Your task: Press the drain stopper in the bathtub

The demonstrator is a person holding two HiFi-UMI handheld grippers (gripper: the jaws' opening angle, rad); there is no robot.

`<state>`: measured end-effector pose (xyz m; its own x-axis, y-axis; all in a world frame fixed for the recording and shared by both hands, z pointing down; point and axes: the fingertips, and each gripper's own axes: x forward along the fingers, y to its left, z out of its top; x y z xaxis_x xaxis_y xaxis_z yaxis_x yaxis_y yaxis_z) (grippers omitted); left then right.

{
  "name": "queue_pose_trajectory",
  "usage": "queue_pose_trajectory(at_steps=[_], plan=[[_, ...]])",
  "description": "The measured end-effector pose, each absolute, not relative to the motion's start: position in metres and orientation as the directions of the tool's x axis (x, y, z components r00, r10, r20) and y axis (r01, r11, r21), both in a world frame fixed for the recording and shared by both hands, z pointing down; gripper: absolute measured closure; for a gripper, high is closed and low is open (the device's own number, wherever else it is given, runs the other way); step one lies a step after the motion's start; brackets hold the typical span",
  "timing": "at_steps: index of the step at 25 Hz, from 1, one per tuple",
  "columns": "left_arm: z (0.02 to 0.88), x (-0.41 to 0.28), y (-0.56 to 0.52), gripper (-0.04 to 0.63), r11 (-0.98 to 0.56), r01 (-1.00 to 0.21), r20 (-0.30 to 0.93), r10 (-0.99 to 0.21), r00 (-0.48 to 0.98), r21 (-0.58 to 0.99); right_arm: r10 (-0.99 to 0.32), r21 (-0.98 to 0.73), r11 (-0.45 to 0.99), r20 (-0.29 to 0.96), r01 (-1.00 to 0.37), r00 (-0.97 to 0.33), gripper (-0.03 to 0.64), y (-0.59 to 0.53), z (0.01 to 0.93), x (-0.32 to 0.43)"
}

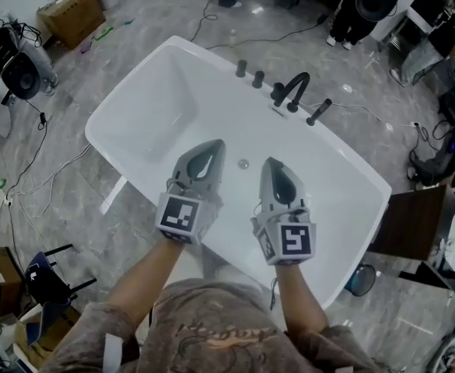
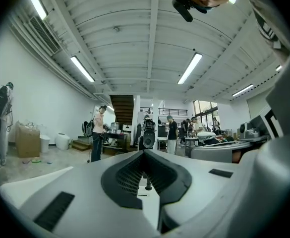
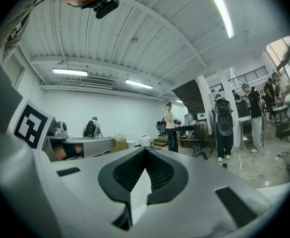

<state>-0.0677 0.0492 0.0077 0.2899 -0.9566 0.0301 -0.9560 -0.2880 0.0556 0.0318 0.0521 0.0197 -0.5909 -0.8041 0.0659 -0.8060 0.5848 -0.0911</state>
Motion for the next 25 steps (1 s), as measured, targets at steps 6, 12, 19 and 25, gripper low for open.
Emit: queue_pose_trajectory(at_steps=[6, 12, 19, 25], plan=[[0.025, -0.075, 0.004, 0.588, -0.366, -0.928, 0.052, -0.928, 0.370, 0.071, -0.831, -0.107, 0.546, 0.061, -0.831, -0.553, 0.614, 0.013, 0.036, 0.011], [0.059, -0.082, -0.043, 0.588, -0.428, -0.900, 0.053, -0.900, 0.432, 0.081, -0.867, -0.106, 0.482, 0.090, -0.870, -0.491, 0.614, -0.026, 0.074, 0.010], [0.122, -0.081, -0.085, 0.588, -0.481, -0.872, 0.057, -0.872, 0.486, 0.092, -0.898, -0.101, 0.425, 0.079, -0.900, -0.433, 0.614, -0.061, 0.135, 0.006], [0.181, -0.080, -0.106, 0.588, -0.517, -0.853, 0.040, -0.853, 0.521, 0.078, -0.909, -0.106, 0.395, 0.097, -0.913, -0.405, 0.614, -0.080, 0.201, 0.000]])
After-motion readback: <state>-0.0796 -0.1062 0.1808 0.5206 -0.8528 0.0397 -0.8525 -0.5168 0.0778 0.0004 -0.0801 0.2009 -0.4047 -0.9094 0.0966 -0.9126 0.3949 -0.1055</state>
